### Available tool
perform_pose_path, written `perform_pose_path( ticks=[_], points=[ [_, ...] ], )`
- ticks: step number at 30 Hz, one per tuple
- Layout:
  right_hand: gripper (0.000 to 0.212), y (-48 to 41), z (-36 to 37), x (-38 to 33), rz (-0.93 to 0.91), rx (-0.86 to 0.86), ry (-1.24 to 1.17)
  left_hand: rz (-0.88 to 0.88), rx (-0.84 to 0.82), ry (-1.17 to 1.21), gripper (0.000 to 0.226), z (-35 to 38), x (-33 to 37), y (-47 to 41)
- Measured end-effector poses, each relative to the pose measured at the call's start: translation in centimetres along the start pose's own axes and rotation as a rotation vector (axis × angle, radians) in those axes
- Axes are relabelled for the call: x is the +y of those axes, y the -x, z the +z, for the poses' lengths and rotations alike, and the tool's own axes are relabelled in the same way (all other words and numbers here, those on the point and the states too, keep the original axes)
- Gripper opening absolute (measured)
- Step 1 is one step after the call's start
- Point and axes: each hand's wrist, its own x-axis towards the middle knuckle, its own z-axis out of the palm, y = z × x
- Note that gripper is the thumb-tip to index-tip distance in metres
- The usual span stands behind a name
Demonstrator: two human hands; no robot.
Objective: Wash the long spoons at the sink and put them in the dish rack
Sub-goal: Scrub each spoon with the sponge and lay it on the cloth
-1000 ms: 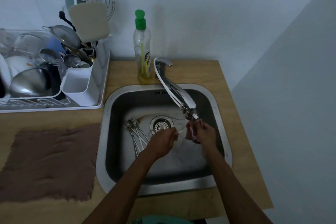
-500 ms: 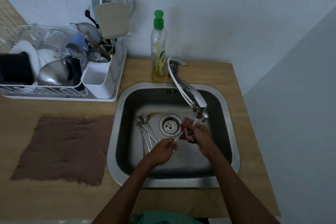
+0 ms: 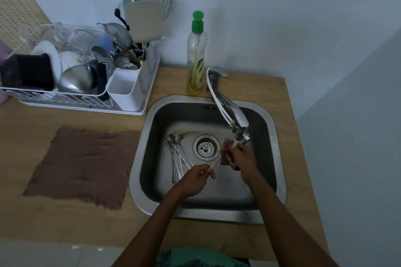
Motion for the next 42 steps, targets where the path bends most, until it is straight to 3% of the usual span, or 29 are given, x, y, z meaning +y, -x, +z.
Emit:
perform_pose_path(
  ticks=[4, 11, 15, 19, 26, 28, 30, 34, 37, 42],
  points=[
    [0.019, 0.1, 0.0, -0.3, -0.054, -0.021, 0.086, -0.021, 0.028, 0.068, 0.032, 0.9, 0.5, 0.7],
    [0.017, -0.5, -1.0, -1.2, -0.149, -0.137, 0.328, 0.002, 0.07, -0.068, 0.03, -0.3, 0.1, 1.0],
    [0.014, -0.3, -0.6, -1.1, -0.162, -0.083, 0.26, -0.015, 0.1, -0.085, 0.031, 0.3, 0.8, 0.8],
    [0.016, -0.3, -0.9, -1.2, -0.111, -0.2, 0.24, -0.046, 0.116, -0.083, 0.032, 0.1, 0.8, 1.3],
    [0.023, -0.3, -0.5, -1.2, -0.178, -0.049, 0.238, -0.037, 0.16, -0.063, 0.035, 1.2, 1.3, 1.5],
    [0.015, 0.2, -0.5, -1.2, -0.161, -0.116, 0.235, -0.059, 0.177, -0.063, 0.035, 1.3, 1.1, 1.6],
    [0.021, -0.1, -0.5, -0.8, -0.157, -0.189, 0.278, -0.081, 0.177, -0.042, 0.032, 1.2, 0.8, 1.9],
    [0.03, -0.1, -0.7, -0.8, -0.24, -0.123, 0.379, -0.057, 0.222, 0.01, 0.022, 1.4, 0.9, 2.8],
    [0.024, 0.5, -0.3, -0.4, -0.19, -0.175, 0.273, -0.067, 0.292, -0.004, 0.022, 1.8, 0.8, 2.8],
    [0.023, 0.1, 0.2, 0.5, -0.159, -0.218, 0.305, -0.148, 0.405, -0.077, 0.019, 1.7, 0.6, 3.5]
  ],
)
